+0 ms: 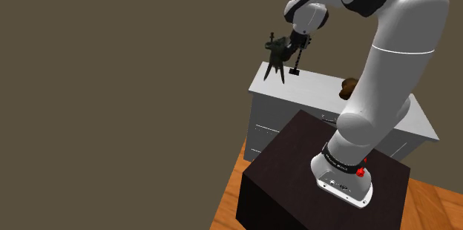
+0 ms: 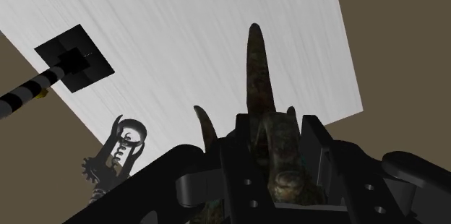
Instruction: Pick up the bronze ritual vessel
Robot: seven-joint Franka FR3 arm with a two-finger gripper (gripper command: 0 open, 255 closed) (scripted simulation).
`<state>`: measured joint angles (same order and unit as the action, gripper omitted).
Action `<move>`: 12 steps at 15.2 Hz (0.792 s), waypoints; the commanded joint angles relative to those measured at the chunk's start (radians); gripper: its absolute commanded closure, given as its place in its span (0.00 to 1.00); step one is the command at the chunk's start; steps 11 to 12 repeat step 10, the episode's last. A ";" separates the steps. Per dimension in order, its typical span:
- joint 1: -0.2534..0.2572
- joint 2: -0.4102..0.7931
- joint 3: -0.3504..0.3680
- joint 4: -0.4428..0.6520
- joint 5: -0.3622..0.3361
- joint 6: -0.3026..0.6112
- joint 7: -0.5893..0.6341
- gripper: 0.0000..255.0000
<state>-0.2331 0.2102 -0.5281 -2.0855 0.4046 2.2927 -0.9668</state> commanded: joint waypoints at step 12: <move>0.014 -0.071 -0.017 0.044 -0.072 -0.094 0.065 1.00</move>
